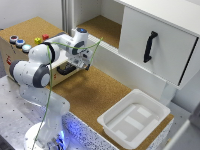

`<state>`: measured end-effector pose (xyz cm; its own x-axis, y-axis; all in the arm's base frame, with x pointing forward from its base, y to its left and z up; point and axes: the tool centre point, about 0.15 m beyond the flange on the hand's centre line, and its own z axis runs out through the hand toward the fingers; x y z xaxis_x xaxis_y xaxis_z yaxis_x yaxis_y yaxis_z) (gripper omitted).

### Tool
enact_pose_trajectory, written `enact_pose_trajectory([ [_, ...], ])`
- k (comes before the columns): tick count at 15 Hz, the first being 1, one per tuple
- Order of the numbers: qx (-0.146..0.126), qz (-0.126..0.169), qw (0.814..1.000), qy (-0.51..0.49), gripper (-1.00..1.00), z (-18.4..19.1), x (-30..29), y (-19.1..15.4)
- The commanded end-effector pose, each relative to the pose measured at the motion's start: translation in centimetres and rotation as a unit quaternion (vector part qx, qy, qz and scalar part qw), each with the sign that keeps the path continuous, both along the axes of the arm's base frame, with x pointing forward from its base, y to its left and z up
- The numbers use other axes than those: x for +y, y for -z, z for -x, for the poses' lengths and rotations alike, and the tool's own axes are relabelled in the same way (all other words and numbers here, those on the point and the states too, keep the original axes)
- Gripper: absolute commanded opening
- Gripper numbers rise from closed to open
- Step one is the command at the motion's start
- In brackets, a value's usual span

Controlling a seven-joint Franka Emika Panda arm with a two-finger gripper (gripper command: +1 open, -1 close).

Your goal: Go close the drawer

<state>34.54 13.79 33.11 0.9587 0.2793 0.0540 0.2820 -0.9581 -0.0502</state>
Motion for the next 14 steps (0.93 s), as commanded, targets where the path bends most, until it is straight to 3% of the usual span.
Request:
enact_pose_trajectory([
  [1,-0.027,0.031,0.999,0.004,-1.0,-0.4,5.2,1.9],
  [14,-0.062,0.011,0.997,-0.048,-1.0,-2.3,13.3,0.8],
])
